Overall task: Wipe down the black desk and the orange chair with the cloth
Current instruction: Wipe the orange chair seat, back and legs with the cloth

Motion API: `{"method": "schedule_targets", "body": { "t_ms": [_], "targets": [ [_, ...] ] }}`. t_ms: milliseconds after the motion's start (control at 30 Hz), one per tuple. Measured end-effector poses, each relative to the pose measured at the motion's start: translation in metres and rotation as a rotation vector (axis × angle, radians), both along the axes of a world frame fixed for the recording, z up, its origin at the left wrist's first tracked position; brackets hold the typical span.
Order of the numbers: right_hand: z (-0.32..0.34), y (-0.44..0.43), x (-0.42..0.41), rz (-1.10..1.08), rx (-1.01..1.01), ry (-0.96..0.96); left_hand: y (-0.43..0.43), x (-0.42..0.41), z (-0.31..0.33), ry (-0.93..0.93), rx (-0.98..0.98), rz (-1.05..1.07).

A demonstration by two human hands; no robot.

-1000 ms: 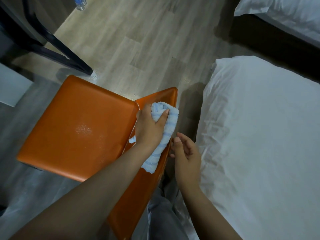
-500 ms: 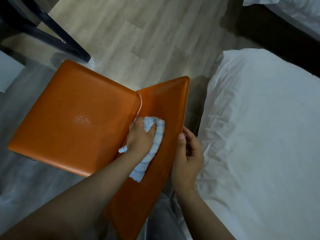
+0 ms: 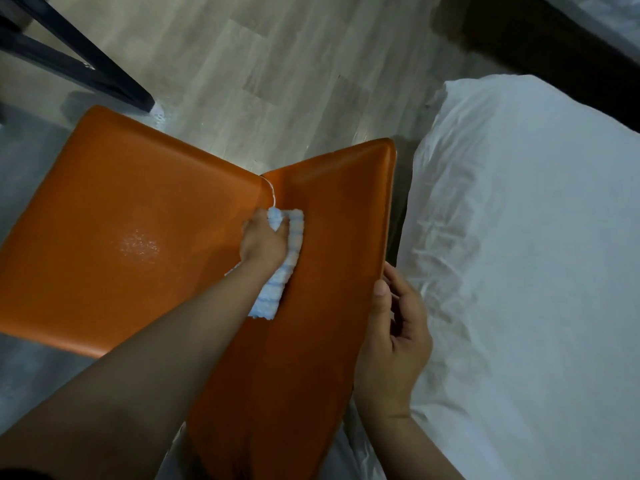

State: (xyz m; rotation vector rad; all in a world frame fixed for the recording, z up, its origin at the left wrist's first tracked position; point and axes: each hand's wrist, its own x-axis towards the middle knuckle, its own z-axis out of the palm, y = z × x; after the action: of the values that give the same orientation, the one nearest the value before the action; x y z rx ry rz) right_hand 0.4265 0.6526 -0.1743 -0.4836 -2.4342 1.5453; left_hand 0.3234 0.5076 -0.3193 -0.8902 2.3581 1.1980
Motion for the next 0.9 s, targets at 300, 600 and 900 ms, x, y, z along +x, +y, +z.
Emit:
{"method": "schedule_targets", "body": {
  "t_ms": [300, 600, 900],
  "targets": [
    [-0.007, 0.002, 0.0, -0.026, 0.015, 0.008, -0.027, -0.009, -0.053, -0.181, 0.0, -0.081],
    [-0.003, -0.001, -0.002, -0.01, 0.033, -0.003, -0.041, 0.003, 0.034, 0.123, 0.144, -0.08],
    [0.011, -0.002, -0.002, 0.057, 0.048, -0.096, -0.014, 0.047, 0.159, 0.354, 0.218, 0.001]
  ]
}}
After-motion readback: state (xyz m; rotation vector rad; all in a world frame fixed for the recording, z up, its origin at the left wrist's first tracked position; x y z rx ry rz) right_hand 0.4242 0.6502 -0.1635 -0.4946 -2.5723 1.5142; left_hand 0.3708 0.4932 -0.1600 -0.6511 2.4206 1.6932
